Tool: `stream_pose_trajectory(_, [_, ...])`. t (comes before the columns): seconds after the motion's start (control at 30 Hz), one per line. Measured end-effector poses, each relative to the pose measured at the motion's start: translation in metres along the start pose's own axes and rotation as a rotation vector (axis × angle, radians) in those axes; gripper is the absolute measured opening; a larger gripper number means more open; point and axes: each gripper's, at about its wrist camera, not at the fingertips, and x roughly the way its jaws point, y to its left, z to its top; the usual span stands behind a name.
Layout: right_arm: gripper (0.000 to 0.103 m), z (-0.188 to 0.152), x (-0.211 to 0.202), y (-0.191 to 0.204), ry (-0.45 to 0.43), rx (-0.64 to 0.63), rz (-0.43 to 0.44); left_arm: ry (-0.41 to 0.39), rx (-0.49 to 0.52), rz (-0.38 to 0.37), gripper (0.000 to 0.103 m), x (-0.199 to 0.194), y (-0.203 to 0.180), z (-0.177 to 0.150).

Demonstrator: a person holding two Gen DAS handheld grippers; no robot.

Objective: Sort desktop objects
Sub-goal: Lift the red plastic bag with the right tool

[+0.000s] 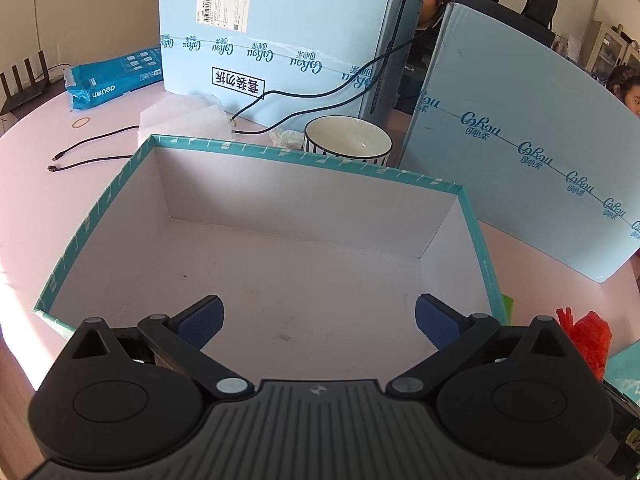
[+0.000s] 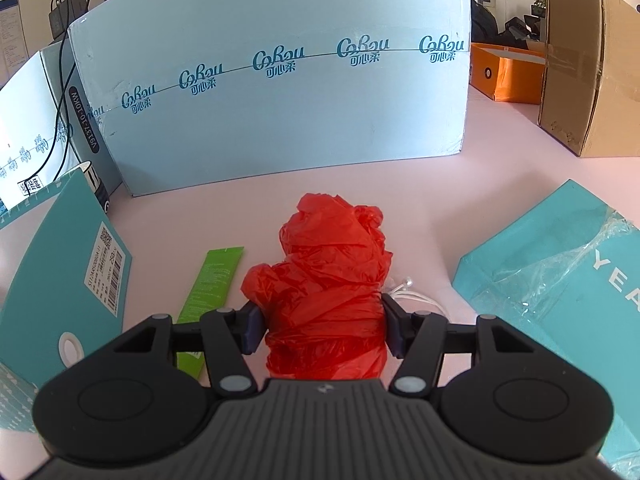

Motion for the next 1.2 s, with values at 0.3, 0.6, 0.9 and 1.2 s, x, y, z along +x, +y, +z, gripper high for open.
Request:
stream_pose_trajectory(0.3, [0.06, 0.003, -0.005, 0.008, -0.019, -0.011, 0.013, -0.002, -0.009, 0.002, 0.102, -0.002, 0.006, 0.0])
stream_pose_trajectory(0.6, [0.06, 0.008, -0.008, 0.012, -0.033, -0.011, 0.024, 0.0, -0.016, 0.001, 0.102, -0.002, 0.009, 0.0])
stream_pose_trajectory(0.9, [0.06, 0.011, -0.014, 0.017, -0.049, -0.018, 0.039, -0.003, -0.021, 0.003, 0.102, -0.002, 0.012, 0.0])
stream_pose_trajectory(1.2, [0.06, 0.014, -0.019, 0.025, -0.069, -0.026, 0.058, -0.006, -0.028, 0.012, 0.102, -0.004, 0.017, 0.001])
